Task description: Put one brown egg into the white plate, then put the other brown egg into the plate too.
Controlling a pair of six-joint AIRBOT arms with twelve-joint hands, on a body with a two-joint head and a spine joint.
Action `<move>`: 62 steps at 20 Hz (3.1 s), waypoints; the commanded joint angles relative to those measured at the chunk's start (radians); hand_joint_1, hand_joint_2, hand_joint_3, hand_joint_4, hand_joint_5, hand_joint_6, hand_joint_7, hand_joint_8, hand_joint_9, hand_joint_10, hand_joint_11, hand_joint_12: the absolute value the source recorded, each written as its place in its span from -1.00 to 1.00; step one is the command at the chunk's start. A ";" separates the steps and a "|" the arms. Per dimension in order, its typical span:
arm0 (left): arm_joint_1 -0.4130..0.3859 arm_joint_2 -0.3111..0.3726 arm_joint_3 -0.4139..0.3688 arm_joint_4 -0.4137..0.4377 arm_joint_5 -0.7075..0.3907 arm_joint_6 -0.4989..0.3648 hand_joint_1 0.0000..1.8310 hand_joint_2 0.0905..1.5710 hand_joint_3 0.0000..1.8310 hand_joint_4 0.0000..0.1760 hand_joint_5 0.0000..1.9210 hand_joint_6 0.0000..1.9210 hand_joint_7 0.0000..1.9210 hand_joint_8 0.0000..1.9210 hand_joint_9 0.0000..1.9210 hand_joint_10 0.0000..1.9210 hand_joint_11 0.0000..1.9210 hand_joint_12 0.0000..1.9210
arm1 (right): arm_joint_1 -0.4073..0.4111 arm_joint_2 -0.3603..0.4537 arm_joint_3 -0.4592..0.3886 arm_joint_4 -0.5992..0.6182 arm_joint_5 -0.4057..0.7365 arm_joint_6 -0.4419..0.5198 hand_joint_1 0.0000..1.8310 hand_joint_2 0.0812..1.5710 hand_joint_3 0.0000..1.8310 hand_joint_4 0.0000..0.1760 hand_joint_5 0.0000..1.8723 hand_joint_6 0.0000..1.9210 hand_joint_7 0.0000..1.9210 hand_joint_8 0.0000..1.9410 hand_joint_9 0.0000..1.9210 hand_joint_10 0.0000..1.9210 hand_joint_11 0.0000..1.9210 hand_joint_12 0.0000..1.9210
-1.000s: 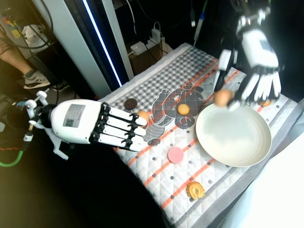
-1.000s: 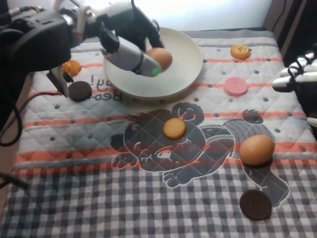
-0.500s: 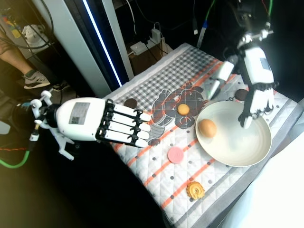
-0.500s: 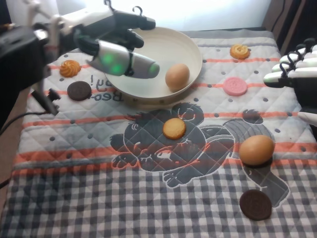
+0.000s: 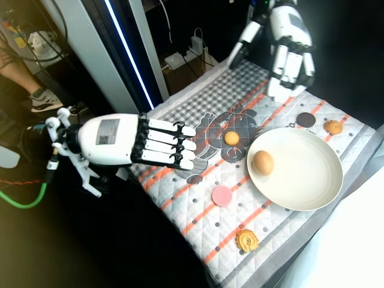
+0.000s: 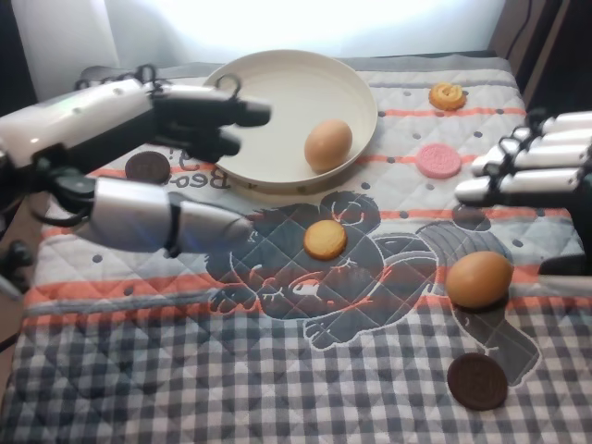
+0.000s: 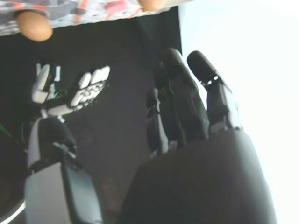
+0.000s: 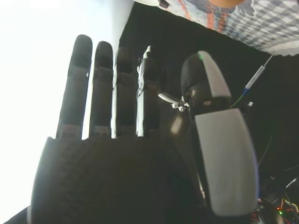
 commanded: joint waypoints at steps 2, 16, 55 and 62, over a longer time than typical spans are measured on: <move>0.025 0.036 -0.026 -0.046 -0.189 -0.005 -0.27 0.06 -1.00 -0.23 -0.50 -0.99 -0.32 -1.00 -0.31 -0.87 -0.98 0.47 | 0.036 -0.026 0.004 -0.010 0.054 0.002 0.01 0.23 -1.00 -0.38 -0.52 -1.00 -0.48 -1.00 -0.40 -1.00 -0.62 -0.36; 0.049 0.046 -0.033 -0.083 -0.179 -0.005 -0.26 0.07 -1.00 -0.17 -0.56 -1.00 -0.33 -1.00 -0.32 -0.91 -1.00 0.40 | 0.059 -0.101 0.036 -0.038 -0.015 0.002 0.15 0.20 -1.00 -1.00 -0.26 -1.00 -0.10 -0.99 -0.11 -0.42 -0.32 0.16; 0.088 0.028 -0.014 -0.184 -0.356 -0.005 -0.30 0.12 -1.00 0.11 -0.61 -1.00 -0.37 -1.00 -0.68 -0.20 -1.00 0.52 | 0.627 -0.597 0.596 -0.079 -0.368 0.002 -0.92 0.27 -1.00 0.09 -0.92 -1.00 -0.70 -1.00 -0.63 -1.00 -0.82 -0.08; 0.115 0.030 -0.037 -0.219 -0.533 -0.022 -0.19 0.07 -1.00 0.14 -0.57 -1.00 -0.39 -1.00 -0.59 -0.51 -1.00 0.41 | 0.552 -0.403 0.446 0.061 -0.134 0.002 -0.96 0.26 -1.00 0.75 -0.85 -0.99 -0.67 -1.00 -0.70 -1.00 -1.00 -0.39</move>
